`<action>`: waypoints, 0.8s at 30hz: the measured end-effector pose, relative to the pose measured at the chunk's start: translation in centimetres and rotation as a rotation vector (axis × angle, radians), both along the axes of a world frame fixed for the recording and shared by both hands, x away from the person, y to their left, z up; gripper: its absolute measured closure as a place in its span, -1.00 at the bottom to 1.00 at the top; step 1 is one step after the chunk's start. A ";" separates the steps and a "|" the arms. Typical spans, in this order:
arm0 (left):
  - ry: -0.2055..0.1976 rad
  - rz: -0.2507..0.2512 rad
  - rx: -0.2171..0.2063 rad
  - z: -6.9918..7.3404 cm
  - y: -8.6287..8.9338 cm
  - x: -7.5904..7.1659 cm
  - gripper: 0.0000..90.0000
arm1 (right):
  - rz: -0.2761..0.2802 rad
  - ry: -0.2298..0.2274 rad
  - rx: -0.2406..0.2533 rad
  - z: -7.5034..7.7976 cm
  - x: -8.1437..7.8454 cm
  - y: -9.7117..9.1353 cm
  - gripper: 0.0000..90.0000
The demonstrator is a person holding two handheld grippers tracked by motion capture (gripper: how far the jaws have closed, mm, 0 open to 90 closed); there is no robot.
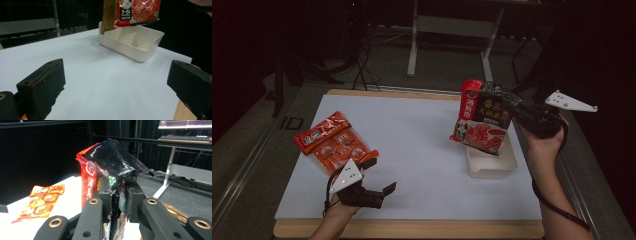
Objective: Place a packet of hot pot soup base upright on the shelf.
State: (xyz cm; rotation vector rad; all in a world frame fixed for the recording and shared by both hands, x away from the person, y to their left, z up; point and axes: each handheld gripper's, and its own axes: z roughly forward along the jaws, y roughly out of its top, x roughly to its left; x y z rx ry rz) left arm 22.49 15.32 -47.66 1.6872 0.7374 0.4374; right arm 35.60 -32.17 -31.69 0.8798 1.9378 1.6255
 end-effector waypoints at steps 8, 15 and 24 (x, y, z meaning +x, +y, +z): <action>0.010 -0.006 -0.030 -1.1 0.0 -0.3 -0.95 | -0.057 0.002 -0.024 -0.9 1.4 -1.5 0.74; -0.006 -0.008 -0.035 -1.0 0.1 -0.3 -0.95 | -0.102 0.010 -0.033 -2.1 2.7 -2.9 0.74; 0.017 -0.002 -0.052 -1.4 0.2 -0.1 -0.95 | -0.153 0.003 -0.056 -3.2 4.3 -3.8 0.73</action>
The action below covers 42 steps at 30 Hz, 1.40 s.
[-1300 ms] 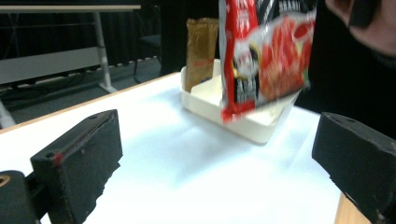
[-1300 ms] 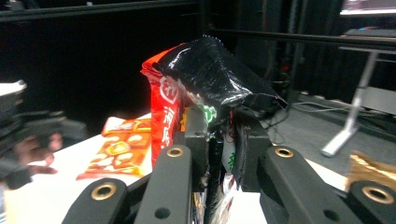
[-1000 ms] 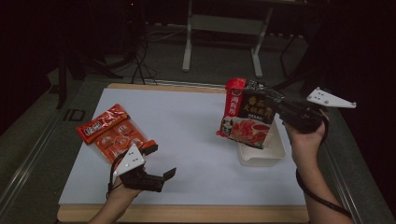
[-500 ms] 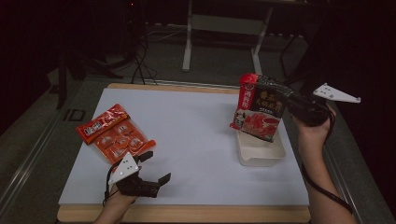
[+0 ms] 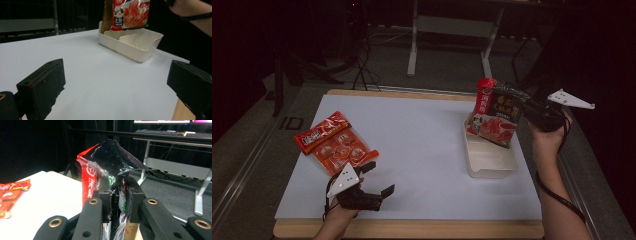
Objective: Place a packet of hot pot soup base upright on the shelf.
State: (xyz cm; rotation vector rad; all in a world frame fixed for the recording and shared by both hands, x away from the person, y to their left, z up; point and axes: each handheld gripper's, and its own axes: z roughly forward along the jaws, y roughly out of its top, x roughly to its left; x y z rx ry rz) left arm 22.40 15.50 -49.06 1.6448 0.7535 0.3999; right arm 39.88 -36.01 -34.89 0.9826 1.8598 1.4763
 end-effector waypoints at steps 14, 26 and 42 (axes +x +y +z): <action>0.014 -0.012 0.002 -0.3 -0.1 0.1 -0.94 | 0.038 0.004 0.015 -1.9 2.0 -0.8 0.72; 0.014 -0.026 -0.007 -0.4 -0.1 0.0 -0.94 | 0.078 0.020 -0.007 -3.5 3.2 0.0 0.71; 0.024 -0.021 0.006 -0.5 -0.1 0.0 -0.94 | 0.136 0.032 0.013 -4.8 2.9 0.2 0.66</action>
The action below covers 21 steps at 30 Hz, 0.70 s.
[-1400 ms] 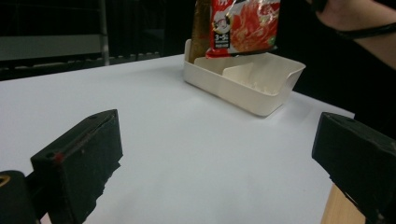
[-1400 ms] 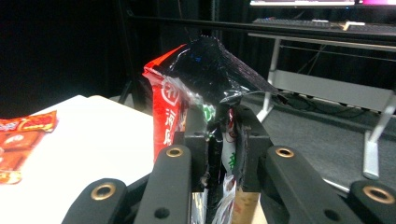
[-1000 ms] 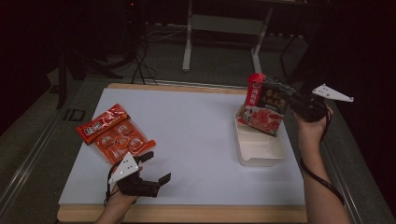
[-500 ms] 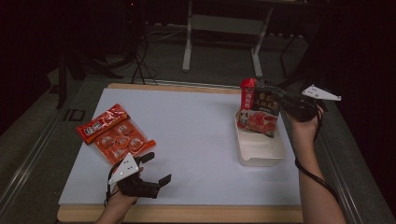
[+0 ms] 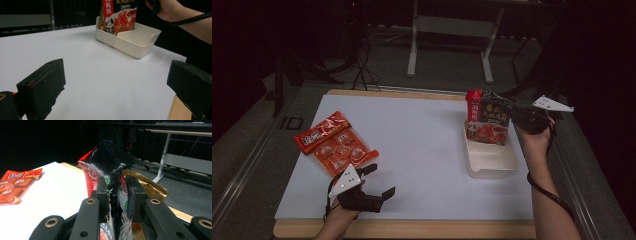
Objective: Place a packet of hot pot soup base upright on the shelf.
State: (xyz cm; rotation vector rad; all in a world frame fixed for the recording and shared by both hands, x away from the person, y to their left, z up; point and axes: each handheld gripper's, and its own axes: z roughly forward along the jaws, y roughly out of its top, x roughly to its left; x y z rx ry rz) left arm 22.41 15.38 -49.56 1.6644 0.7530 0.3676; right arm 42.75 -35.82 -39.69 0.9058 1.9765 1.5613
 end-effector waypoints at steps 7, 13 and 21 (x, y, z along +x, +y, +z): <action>0.001 -0.014 0.007 -0.1 -0.1 -0.2 -0.95 | -0.012 0.020 -0.013 -0.1 -0.4 0.1 0.64; 0.010 -0.011 0.009 -0.1 0.0 -0.1 -0.94 | -0.023 0.092 -0.027 -1.4 -0.4 -0.2 0.52; 0.013 -0.020 0.014 -0.3 -0.2 0.0 -0.95 | -0.036 0.116 -0.013 -0.8 -0.9 -0.6 0.26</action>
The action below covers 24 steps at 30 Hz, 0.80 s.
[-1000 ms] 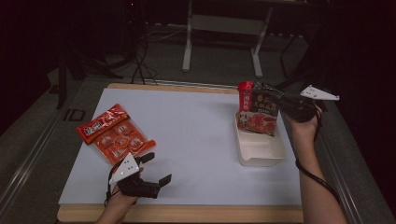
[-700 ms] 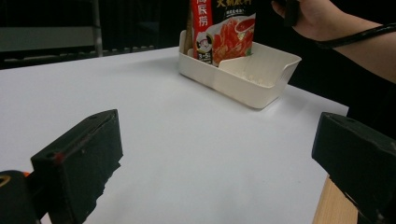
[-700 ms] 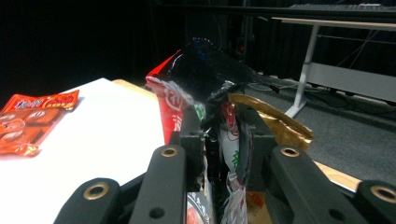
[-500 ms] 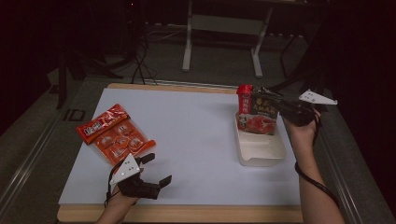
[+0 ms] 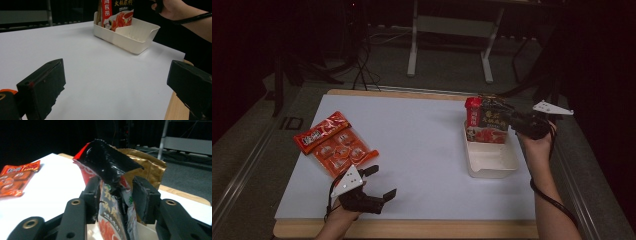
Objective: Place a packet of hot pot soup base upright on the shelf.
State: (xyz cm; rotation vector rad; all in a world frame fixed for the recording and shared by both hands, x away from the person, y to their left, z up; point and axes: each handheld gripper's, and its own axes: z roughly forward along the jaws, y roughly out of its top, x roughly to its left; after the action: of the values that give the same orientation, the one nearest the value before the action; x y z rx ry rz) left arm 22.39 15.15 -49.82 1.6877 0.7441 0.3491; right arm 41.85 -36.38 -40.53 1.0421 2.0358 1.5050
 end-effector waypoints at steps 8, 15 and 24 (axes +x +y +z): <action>0.007 -0.002 0.014 -0.2 0.0 0.2 -0.94 | 0.006 -0.045 0.025 1.8 -1.3 -0.3 0.11; 0.003 -0.014 0.027 -0.4 -0.1 0.2 -0.94 | 0.008 -0.082 0.032 4.4 -2.7 -0.2 0.05; 0.000 -0.011 0.020 0.1 -0.1 -0.1 -0.86 | 0.066 -0.091 0.028 5.9 -4.4 1.6 -0.17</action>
State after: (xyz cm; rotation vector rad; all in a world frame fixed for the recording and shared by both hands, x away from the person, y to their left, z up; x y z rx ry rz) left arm 22.32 15.08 -49.72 1.7100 0.7330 0.3497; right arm 37.48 -34.74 -34.60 0.9076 2.0090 1.5891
